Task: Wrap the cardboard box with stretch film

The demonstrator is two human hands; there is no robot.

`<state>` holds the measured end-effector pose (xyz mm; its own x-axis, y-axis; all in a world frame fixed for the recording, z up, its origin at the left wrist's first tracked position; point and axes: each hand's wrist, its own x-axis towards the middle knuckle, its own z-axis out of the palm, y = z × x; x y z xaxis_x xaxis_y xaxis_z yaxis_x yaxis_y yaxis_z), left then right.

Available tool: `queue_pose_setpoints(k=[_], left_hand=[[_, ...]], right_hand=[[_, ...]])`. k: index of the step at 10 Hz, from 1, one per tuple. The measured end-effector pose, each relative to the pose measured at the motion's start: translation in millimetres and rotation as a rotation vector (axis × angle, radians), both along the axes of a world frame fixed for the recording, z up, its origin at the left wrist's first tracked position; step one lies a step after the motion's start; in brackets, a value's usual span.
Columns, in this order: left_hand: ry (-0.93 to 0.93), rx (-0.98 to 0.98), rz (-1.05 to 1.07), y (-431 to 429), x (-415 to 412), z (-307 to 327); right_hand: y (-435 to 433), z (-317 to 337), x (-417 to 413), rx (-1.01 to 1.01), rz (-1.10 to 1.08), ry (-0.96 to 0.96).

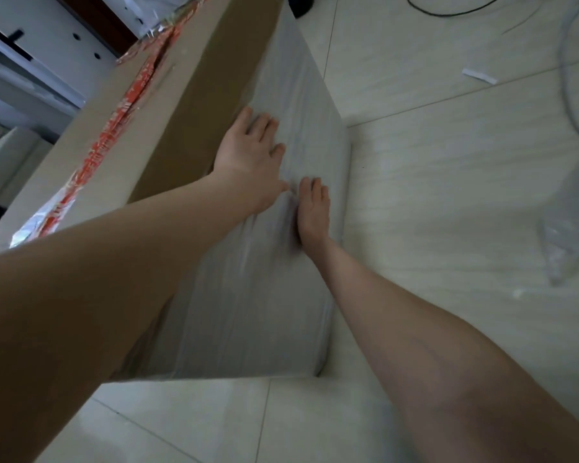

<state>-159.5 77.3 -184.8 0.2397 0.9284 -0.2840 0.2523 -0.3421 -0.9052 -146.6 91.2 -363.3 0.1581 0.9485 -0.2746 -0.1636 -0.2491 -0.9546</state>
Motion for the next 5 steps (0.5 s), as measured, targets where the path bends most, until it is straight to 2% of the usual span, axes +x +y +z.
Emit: queue_pose_setpoints(k=[1, 2, 5], left_hand=[[-0.073, 0.024, -0.028, 8, 4, 5], [-0.124, 0.027, -0.042, 12, 6, 7], [-0.242, 0.04, -0.074, 10, 16, 2]], right_hand=[[10, -4, 14, -0.072, -0.096, 0.104], [20, -8, 33, -0.169, -0.246, 0.082], [16, 1, 82, -0.169, -0.232, -0.064]])
